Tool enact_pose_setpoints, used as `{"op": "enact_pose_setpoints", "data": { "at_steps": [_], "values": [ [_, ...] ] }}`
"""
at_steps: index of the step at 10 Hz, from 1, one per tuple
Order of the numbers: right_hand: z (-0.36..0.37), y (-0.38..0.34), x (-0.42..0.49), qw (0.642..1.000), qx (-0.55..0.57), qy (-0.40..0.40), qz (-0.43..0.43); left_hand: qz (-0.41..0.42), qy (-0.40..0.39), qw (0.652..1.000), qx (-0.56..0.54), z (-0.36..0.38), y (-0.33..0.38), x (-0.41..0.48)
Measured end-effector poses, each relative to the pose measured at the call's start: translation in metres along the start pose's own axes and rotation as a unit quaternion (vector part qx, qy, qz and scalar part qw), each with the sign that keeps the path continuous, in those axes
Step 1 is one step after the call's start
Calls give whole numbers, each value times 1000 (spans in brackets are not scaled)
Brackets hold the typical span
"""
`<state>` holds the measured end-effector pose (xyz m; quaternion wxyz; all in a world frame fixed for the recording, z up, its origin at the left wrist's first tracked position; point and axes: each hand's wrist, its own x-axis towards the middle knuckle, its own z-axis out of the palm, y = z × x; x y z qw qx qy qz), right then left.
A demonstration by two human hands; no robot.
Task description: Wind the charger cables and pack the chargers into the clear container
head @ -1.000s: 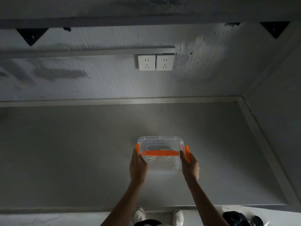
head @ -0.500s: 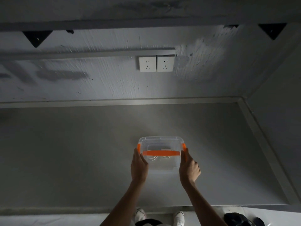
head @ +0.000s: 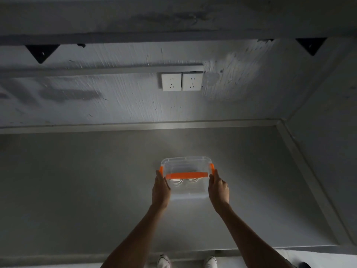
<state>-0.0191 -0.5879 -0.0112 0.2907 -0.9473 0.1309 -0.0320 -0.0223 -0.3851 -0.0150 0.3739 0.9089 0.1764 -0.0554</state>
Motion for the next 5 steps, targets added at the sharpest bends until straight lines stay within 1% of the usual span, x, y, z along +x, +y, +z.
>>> {"op": "enact_pose_setpoints", "data": {
  "at_steps": [1, 2, 3, 4, 5],
  "values": [
    [-4, 0, 1, 996, -78, -33, -9, -41, -25, 998, 26, -2, 4, 0],
    [-7, -1, 7, 986, -154, -69, -14, -47, -37, 997, 47, -4, 10, 1],
    [-17, -11, 11, 973, -202, -113, -6, -50, -25, 992, 113, -15, 17, -1],
    [-28, -20, 23, 959, -242, -151, -1, -48, -36, 974, 217, -35, 34, 3],
    [-48, -35, 37, 964, -201, -174, -19, -6, -21, 969, 246, -49, 54, 17]
  ]
}}
